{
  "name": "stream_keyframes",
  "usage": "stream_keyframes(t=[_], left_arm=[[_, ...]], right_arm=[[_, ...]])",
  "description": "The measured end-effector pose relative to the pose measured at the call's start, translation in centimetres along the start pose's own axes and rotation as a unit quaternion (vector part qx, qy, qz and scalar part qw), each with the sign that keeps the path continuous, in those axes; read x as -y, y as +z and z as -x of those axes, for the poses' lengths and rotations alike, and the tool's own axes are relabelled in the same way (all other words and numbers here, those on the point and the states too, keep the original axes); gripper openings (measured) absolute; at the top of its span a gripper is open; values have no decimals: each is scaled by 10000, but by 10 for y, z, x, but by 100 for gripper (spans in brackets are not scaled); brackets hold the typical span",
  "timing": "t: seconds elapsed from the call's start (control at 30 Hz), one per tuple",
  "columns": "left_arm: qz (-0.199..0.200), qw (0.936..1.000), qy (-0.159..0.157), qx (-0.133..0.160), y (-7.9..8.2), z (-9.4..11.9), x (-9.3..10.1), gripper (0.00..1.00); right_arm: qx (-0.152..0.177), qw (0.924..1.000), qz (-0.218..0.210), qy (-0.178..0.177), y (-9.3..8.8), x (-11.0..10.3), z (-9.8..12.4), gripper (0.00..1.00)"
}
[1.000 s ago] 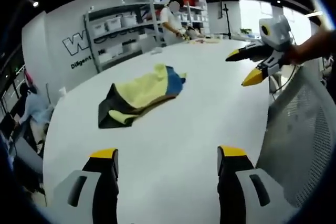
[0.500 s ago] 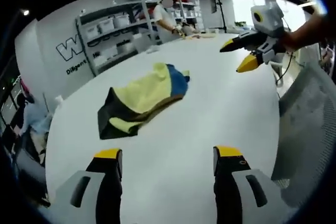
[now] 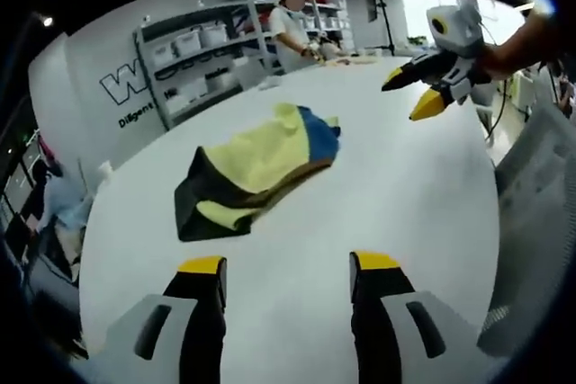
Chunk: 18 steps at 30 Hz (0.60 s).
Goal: Fold the garment on the visible template until the final outline fits inside the template.
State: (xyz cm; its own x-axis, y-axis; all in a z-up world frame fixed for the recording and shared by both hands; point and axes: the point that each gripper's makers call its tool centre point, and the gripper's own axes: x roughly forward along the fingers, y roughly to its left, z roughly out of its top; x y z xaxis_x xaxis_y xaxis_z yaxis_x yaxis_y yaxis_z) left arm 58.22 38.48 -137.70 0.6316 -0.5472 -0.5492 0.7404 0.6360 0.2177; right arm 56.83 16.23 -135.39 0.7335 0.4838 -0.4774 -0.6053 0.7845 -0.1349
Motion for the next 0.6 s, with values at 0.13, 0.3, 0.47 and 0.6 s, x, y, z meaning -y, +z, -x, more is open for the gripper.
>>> stream_keyframes(t=[0.13, 0.3, 0.47, 0.6], left_arm=[[-85, 9999, -41, -63, 2, -8, -2, 55], [-128, 9996, -197, -139, 3, -23, -1, 64], [-52, 9994, -296, -193, 3, -37, 0, 73], [18, 9990, -397, -198, 3, -46, -4, 75]], right_arm=[[-9, 9999, 119, 59, -1, 4, -7, 51], [-80, 9997, 187, 109, -4, 9, -18, 51], [-145, 9997, 138, 115, -7, 15, -27, 55], [-197, 9991, 359, 142, -9, 19, -36, 62]])
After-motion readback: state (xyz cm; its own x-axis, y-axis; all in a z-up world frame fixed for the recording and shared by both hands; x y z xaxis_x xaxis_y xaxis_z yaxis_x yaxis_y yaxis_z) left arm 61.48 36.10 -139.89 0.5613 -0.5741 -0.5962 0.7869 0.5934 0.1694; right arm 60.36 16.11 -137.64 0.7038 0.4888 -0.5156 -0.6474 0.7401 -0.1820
